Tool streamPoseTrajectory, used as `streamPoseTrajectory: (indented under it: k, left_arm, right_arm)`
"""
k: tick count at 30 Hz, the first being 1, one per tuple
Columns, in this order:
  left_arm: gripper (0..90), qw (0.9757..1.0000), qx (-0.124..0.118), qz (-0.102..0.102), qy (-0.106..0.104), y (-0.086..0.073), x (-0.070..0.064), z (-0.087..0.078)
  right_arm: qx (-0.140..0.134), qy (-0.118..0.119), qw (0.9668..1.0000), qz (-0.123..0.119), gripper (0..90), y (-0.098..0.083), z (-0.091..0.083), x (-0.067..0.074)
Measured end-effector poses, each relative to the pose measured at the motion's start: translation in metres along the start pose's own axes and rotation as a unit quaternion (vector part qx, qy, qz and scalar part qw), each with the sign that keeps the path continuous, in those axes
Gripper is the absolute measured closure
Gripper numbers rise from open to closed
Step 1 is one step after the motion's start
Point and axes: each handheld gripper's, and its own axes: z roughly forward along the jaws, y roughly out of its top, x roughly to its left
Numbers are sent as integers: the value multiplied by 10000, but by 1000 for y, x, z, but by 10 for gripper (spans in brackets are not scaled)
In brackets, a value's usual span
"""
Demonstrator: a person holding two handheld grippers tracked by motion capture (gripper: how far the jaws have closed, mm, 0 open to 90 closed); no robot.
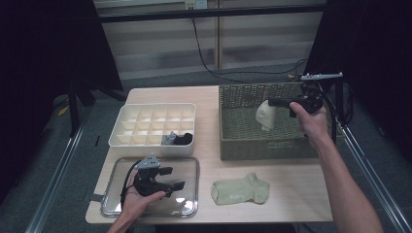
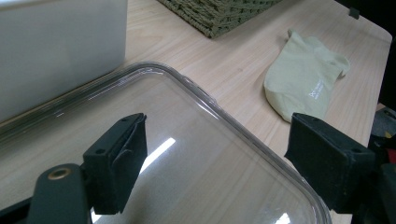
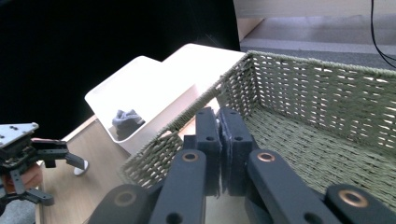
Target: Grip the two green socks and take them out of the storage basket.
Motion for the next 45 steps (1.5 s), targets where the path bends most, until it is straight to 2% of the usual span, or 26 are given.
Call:
streamPoseTrajectory:
  k: [7, 10, 15, 21, 23, 33, 37, 45]
  left_arm:
    - [200, 10000, 17, 15, 8, 0, 0, 0]
    - [248, 9999, 71, 69, 78, 0, -2, 1]
    - [243, 9999, 25, 88, 77, 0, -2, 0]
    - [256, 9999, 41, 116, 71, 0, -3, 1]
    - [278, 9999, 11, 138, 69, 0, -4, 0]
    - [289, 9998, -47, 189, 49, 1, -7, 0]
    - [313, 9997, -104, 231, 16, 2, -10, 0]
    - [321, 9993, -140, 344, -26, 5, -16, 1]
  right_arm:
    - [-163, 125, 9998, -15, 875, 2, -4, 6]
    - [-245, 169, 9996, -15, 875, 3, -7, 12]
    - [-354, 252, 9990, -55, 875, 5, -10, 20]
    - [-381, 371, 9984, -180, 874, 9, -12, 35]
    - [-451, 458, 9978, -154, 874, 10, -14, 40]
    - [-415, 538, 9975, -210, 874, 4, -18, 59]
    - [-501, 595, 9969, -153, 874, 1, -23, 62]
    - [-451, 562, 9972, -213, 874, -11, -34, 78]
